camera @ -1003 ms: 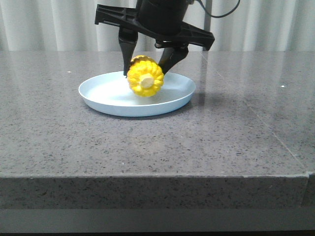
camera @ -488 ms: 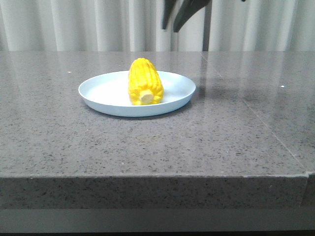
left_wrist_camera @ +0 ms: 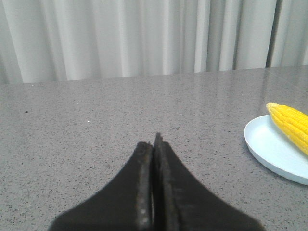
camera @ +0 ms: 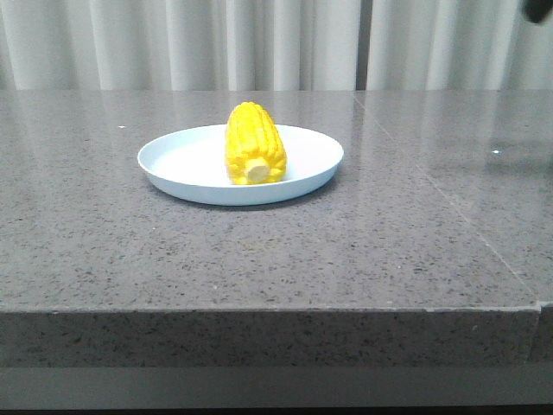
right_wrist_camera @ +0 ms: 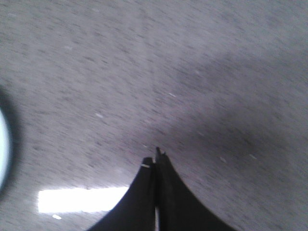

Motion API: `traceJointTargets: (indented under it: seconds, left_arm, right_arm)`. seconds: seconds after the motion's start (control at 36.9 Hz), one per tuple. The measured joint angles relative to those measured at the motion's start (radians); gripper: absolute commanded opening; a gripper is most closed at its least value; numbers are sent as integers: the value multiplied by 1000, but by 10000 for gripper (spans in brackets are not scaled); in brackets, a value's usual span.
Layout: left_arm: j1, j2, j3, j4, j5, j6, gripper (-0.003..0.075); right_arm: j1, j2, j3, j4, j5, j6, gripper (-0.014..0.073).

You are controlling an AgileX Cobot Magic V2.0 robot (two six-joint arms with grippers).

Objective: Place corn on plate with both arms

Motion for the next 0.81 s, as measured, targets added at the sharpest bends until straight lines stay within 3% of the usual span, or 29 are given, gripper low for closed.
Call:
traceJointTargets:
  seconds: [0.41, 0.81]
  left_arm:
    - [0, 0, 0, 0, 0, 0, -20]
    - [0, 0, 0, 0, 0, 0, -20]
  right_arm:
    - [-43, -390, 489, -2, -213, -26, -71]
    - [-43, -924, 909, -31, -444, -26, -71]
